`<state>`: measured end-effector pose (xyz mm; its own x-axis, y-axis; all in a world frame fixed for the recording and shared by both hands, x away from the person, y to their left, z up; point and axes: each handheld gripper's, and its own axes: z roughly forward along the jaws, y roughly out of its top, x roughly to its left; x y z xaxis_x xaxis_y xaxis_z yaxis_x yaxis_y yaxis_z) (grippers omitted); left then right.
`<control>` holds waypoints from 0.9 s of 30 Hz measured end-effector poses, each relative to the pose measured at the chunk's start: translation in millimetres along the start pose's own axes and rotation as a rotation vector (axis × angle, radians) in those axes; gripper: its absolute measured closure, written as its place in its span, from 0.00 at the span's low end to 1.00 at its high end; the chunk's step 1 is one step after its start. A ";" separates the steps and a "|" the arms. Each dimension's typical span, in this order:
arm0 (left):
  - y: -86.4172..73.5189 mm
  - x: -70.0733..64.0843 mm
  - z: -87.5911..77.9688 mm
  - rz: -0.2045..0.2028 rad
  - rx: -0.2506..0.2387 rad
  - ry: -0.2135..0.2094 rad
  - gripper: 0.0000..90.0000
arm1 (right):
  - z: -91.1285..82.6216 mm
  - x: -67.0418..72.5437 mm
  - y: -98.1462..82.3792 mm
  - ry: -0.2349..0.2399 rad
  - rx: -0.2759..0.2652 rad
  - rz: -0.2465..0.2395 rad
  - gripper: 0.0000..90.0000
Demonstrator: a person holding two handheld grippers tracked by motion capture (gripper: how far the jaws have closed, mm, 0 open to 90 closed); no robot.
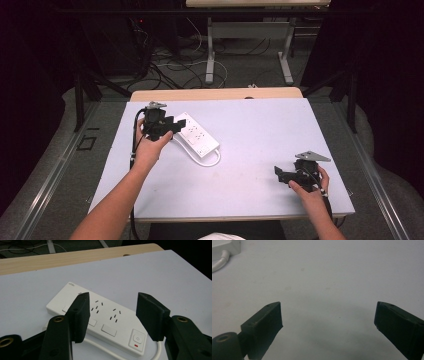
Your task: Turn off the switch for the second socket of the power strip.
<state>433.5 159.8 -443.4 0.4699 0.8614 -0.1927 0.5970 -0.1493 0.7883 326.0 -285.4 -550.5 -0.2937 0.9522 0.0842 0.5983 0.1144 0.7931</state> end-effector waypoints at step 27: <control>20.1 2.1 22.9 0.000 0.029 0.057 0.58 | 1.1 0.1 -0.4 0.007 0.009 0.009 0.08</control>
<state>461.4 147.5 -441.3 0.4328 0.8875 -0.1585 0.6158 -0.1626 0.7710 326.5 -285.1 -551.5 -0.2933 0.9513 0.0952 0.6076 0.1086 0.7868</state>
